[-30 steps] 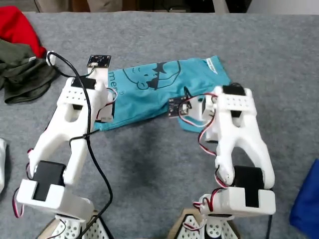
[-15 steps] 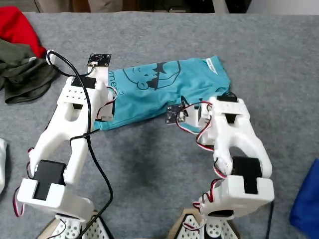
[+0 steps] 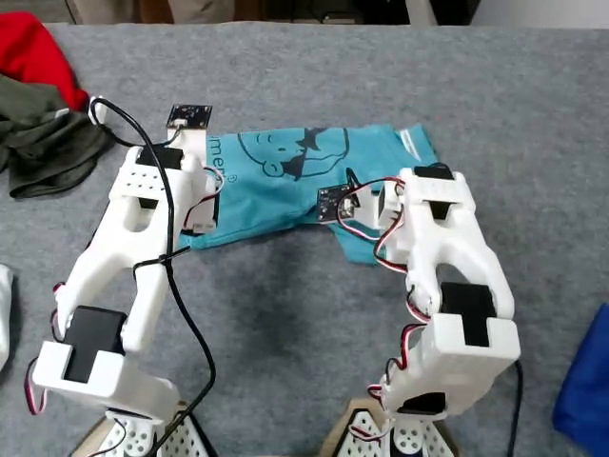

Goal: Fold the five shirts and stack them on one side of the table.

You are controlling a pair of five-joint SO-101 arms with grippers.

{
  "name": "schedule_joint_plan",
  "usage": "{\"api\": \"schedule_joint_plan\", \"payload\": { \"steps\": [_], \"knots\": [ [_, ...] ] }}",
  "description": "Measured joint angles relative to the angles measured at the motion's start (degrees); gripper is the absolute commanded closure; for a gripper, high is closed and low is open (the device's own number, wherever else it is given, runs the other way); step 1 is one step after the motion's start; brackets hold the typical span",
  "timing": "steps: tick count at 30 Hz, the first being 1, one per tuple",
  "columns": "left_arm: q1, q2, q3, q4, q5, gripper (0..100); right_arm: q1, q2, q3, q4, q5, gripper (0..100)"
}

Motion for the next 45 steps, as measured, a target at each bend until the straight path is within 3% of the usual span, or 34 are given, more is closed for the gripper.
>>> {"api": "schedule_joint_plan", "payload": {
  "steps": [12,22,45],
  "knots": [
    [0.0,0.0,0.0,0.7,0.0,98,-0.09,-11.52,0.26,4.31,-1.67,97.5],
    [0.0,0.0,0.0,0.7,0.0,98,-0.18,-15.91,-9.85,7.21,-1.67,97.6],
    [0.0,0.0,0.0,0.7,-0.88,98,-1.05,21.36,-51.6,11.43,-1.41,96.1]
  ]
}}
